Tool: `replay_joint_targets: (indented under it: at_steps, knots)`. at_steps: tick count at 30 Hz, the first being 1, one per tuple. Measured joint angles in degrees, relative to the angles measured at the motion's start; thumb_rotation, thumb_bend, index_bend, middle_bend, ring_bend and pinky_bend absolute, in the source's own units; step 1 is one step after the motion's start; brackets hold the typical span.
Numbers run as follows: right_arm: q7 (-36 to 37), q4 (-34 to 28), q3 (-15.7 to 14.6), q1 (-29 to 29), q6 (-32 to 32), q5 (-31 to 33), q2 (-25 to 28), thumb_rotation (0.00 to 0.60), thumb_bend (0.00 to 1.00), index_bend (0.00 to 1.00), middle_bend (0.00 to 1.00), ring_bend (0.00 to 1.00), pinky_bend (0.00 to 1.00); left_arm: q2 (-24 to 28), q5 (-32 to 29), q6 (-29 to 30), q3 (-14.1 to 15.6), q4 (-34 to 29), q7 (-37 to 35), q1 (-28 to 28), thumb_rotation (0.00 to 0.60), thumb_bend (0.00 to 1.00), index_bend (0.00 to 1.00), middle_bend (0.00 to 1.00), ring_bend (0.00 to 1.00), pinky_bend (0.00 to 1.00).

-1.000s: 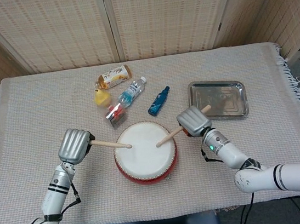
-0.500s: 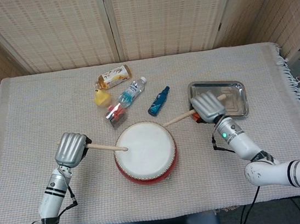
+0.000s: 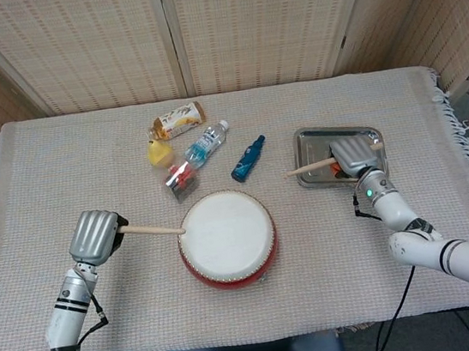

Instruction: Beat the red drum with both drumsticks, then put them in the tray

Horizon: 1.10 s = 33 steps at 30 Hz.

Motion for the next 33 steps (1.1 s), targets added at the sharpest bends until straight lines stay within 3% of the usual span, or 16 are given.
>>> replay_joint_targets:
  at_steps: [5, 8, 11, 14, 16, 22, 28, 33]
  knots:
    - [4.3, 6.9, 0.7, -0.4, -3.1, -2.8, -3.8, 0.600, 0.70, 1.00, 0.98, 0.96, 1.00, 0.8, -0.5, -0.3, -0.3, 0.0, -1.3, 0.5, 0.600, 0.85, 1.00, 1.00, 1.00, 1.00]
    - [5.5, 10.5, 1.0, -0.4, -4.9, -3.7, -5.5, 0.600, 0.63, 1.00, 0.91, 0.85, 0.98, 1.0, -0.7, -0.4, -0.3, 0.0, -1.7, 0.7, 0.600, 0.84, 1.00, 1.00, 1.00, 1.00]
    - [6.1, 13.6, 1.2, -0.3, -6.5, -4.4, -6.9, 0.600, 0.56, 0.97, 0.82, 0.74, 0.88, 1.3, -0.9, -0.7, -0.4, 0.0, -2.1, 0.9, 0.600, 0.85, 1.00, 1.00, 1.00, 1.00]
    - [6.2, 15.9, 1.2, -0.3, -8.3, -4.7, -7.8, 0.600, 0.46, 0.79, 0.69, 0.58, 0.71, 1.5, -1.0, -0.8, -0.6, 0.0, -2.5, 1.0, 0.600, 0.84, 1.00, 1.00, 1.00, 1.00]
    - [6.0, 16.8, 1.3, -0.3, -8.8, -4.7, -8.2, 0.600, 0.37, 0.63, 0.56, 0.43, 0.57, 1.6, -1.1, -0.8, -0.7, 0.0, -2.7, 1.1, 0.600, 0.85, 1.00, 1.00, 1.00, 1.00]
    - [5.8, 19.1, 2.3, -0.4, -9.5, -3.8, -8.8, 0.600, 0.24, 0.32, 0.34, 0.21, 0.33, 2.2, -1.1, -0.9, -0.9, -0.2, -3.5, 1.4, 0.600, 0.84, 1.00, 1.00, 1.00, 1.00]
    - [4.0, 21.4, 2.6, -0.1, -11.9, -1.2, -9.3, 0.600, 0.18, 0.13, 0.20, 0.07, 0.22, 2.6, -1.1, -0.8, -1.1, -0.4, -4.3, 1.7, 0.600, 0.84, 1.00, 1.00, 1.00, 1.00]
    - [2.4, 22.3, 2.9, 0.1, -12.4, 0.7, -9.9, 0.600, 0.18, 0.06, 0.15, 0.02, 0.19, 2.8, -1.0, -0.9, -1.2, -0.1, -4.5, 1.8, 0.600, 0.84, 1.00, 1.00, 1.00, 1.00]
